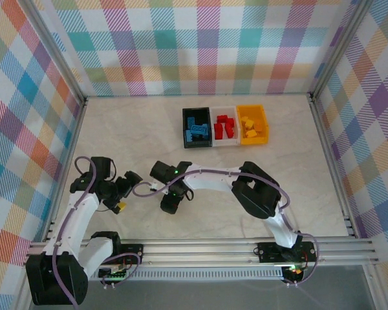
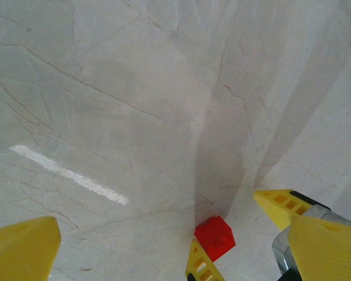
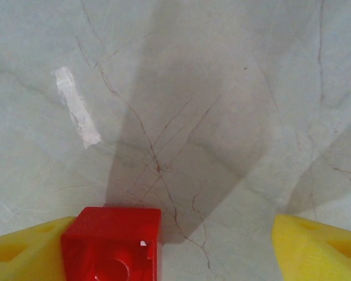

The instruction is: Sort the legos into containers by color

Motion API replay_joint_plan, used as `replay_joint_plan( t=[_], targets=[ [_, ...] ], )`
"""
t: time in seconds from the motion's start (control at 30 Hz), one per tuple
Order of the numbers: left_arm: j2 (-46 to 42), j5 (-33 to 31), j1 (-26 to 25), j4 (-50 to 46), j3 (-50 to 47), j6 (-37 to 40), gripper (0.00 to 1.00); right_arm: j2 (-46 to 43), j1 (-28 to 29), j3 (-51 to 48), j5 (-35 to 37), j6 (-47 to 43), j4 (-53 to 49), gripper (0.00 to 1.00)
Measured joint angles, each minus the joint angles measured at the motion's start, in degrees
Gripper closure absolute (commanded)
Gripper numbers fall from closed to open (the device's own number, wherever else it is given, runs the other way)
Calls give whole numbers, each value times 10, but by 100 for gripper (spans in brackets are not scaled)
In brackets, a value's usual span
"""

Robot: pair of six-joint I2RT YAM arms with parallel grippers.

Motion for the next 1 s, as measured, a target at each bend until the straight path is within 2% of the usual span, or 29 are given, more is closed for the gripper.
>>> replay_joint_plan(
  t=[0.17, 0.33, 0.67, 0.77, 1.0],
  targets=[
    [0, 4, 1, 1, -3, -2, 0, 4, 3, 1, 14, 0, -5, 32],
    [-1, 4, 2, 1, -7, -2, 0, 4, 3, 2, 17, 3, -7, 53],
    [-1, 4, 2, 1, -10, -2, 0, -4, -12, 0, 18, 26, -12, 56],
    [-1, 3, 3, 1, -10, 1, 0, -40, -54, -14, 2, 55, -13, 57],
    [2, 2, 3, 2, 6, 13, 0, -158, -235, -21, -54, 125, -8, 57]
  ],
)
